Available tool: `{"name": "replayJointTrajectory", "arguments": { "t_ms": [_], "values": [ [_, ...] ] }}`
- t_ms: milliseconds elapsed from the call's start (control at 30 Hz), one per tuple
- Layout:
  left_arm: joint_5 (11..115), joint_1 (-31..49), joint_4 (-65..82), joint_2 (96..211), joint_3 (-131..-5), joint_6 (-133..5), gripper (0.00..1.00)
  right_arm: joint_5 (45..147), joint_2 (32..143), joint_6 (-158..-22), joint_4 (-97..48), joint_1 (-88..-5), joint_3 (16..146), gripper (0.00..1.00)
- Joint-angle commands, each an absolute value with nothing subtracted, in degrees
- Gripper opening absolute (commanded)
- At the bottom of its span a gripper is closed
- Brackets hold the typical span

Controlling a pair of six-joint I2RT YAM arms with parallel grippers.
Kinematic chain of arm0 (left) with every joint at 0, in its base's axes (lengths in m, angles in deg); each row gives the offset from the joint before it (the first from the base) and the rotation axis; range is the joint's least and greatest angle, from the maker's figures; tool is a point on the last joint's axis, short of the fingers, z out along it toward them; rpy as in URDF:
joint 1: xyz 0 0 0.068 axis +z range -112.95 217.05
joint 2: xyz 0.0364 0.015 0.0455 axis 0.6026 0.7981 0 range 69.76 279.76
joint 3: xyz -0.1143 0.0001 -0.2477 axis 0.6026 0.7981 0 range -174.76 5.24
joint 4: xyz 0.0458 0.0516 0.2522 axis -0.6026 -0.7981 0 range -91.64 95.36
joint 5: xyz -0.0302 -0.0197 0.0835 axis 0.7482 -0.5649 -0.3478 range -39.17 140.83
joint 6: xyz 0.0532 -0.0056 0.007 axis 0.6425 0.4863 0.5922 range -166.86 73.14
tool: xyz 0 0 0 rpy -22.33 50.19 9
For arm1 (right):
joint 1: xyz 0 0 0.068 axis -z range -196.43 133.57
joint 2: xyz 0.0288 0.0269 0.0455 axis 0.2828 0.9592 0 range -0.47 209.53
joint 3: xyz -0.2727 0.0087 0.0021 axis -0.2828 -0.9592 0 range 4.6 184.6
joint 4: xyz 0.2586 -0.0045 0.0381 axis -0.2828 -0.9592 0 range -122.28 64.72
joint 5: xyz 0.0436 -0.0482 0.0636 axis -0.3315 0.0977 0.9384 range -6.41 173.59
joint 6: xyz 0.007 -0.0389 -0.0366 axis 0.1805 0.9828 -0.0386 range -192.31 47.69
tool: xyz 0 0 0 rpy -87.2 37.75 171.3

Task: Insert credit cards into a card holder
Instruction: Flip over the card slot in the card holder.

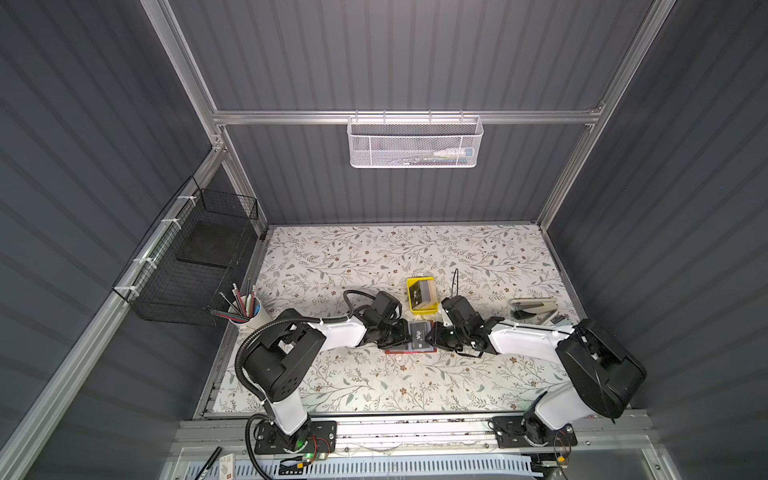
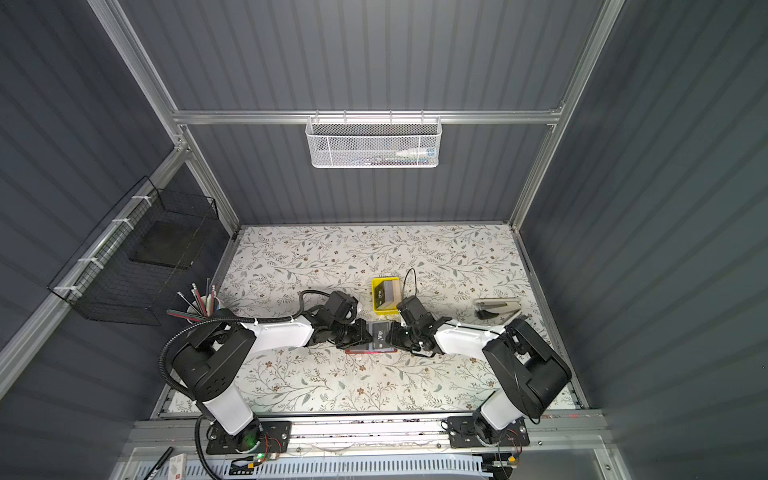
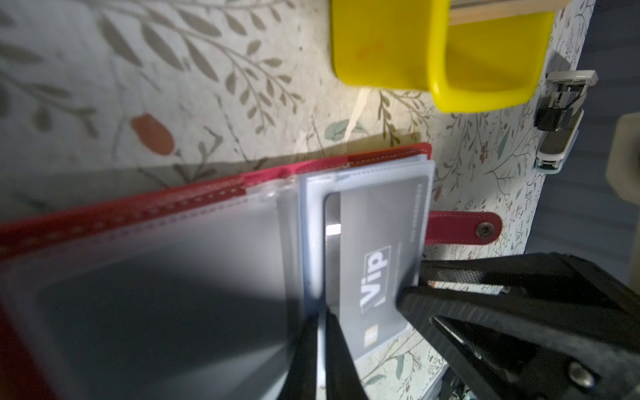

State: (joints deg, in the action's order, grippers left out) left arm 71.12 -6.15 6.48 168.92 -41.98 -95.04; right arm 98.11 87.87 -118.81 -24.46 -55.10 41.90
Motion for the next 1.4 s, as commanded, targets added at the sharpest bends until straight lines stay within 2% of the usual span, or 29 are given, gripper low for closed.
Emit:
{"name": "replayJointTrajectory", "arguments": {
  "t_ms": [0,700,1367],
  "values": [
    [70.2,-6.6,4.8,170.6,-42.7,-94.1,0.10,98.1,86.8,-119.0,-23.4,-55.0,41.7,0.24],
    [71.6,-6.8,6.6,170.8,-43.1,-95.0,0.10,101.2,84.9,-116.3,-22.1,-55.5,43.1,0.25],
    [70.7,-4.8,3.5,165.3,-43.4,-93.5,0.10,97.7,86.3,-114.8,-27.7,-58.6,48.5,0.28]
  ]
}}
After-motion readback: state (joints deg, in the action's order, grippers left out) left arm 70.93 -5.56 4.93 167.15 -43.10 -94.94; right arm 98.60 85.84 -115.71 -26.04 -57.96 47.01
